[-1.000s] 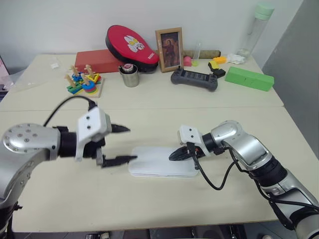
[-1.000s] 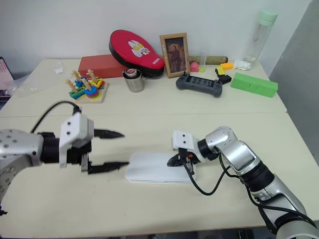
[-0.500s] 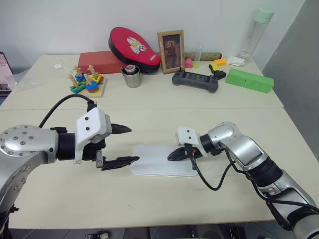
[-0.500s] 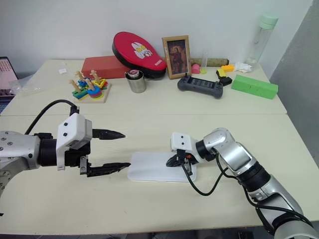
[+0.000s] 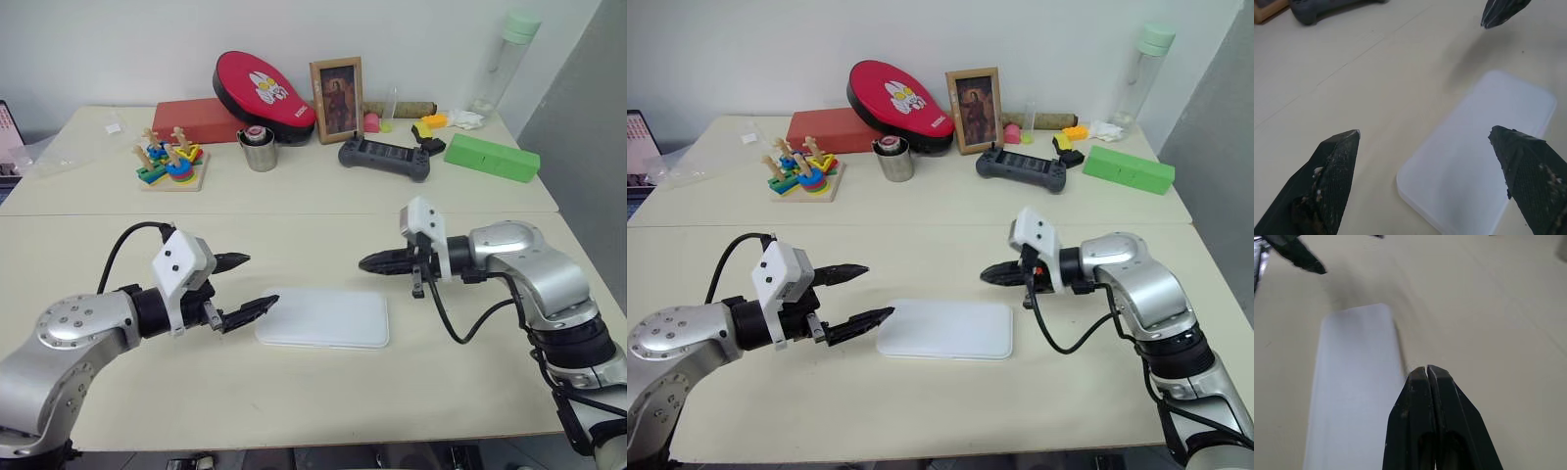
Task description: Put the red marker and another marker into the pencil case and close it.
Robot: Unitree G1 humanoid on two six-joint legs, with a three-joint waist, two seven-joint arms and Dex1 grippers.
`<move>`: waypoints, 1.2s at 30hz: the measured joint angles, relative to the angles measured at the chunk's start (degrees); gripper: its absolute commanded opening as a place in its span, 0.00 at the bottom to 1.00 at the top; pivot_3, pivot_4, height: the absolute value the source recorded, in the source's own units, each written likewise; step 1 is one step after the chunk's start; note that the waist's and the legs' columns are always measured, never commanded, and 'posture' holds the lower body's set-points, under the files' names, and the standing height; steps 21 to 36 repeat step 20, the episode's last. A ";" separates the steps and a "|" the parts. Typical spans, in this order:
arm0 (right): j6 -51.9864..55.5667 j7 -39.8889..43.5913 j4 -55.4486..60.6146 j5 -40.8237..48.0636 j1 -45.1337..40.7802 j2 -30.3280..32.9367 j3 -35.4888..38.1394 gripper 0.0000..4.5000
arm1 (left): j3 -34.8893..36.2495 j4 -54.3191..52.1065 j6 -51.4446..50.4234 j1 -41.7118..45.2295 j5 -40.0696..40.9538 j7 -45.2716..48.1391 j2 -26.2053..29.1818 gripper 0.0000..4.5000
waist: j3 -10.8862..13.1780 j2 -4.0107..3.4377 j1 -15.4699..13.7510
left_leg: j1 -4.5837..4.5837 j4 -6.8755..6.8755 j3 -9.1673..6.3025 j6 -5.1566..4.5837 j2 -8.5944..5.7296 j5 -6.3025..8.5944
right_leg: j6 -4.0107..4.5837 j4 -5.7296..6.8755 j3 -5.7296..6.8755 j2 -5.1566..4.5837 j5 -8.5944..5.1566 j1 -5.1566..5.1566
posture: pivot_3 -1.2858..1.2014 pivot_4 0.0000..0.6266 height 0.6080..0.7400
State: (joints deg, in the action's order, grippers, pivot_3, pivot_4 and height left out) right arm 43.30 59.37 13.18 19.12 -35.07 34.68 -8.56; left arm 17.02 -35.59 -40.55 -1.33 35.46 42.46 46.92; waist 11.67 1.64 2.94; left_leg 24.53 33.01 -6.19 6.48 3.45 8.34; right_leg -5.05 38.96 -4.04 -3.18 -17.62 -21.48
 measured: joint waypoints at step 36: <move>-11.39 -21.24 -12.31 -5.91 14.21 -3.28 10.12 0.00 | 9.53 13.78 10.93 -12.19 -9.29 -15.59 -16.96 1.00 | -0.10 0.05 -0.03 | 0.01 0.02 0.06 0.01 0.03 0.00 | 0.05 -0.01 -0.04 0.02 0.03 -0.04 | 0.52 0.24 1.00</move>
